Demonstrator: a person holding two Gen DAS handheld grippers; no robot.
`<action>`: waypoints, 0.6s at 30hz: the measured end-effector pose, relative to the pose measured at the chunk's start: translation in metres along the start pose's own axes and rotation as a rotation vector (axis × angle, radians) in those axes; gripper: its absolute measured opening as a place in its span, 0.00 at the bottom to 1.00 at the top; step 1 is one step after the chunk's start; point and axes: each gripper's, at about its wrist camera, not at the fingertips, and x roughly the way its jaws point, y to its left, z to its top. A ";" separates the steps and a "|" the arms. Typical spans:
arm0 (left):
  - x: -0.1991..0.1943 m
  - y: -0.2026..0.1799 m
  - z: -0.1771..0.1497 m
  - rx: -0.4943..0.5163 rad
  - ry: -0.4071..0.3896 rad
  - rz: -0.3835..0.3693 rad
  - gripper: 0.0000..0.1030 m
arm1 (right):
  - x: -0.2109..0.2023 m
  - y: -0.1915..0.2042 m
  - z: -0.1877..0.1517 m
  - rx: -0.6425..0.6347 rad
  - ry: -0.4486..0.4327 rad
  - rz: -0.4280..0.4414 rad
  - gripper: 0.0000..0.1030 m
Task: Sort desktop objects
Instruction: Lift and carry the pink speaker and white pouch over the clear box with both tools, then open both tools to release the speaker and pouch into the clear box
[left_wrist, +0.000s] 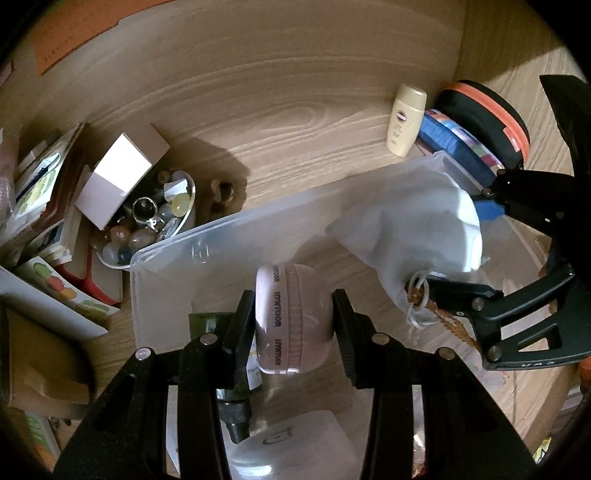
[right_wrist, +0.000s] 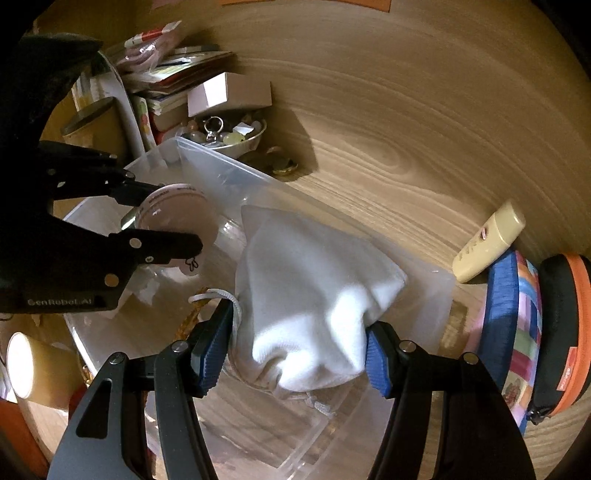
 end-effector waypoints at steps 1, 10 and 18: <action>0.001 0.000 0.000 -0.001 0.004 -0.001 0.39 | 0.001 0.000 0.000 -0.004 0.004 -0.001 0.57; 0.002 -0.001 0.000 -0.005 0.012 -0.011 0.39 | 0.008 0.008 -0.002 -0.065 0.064 -0.021 0.58; 0.002 0.001 0.001 0.003 0.005 -0.011 0.40 | 0.012 0.009 -0.001 -0.069 0.104 -0.033 0.62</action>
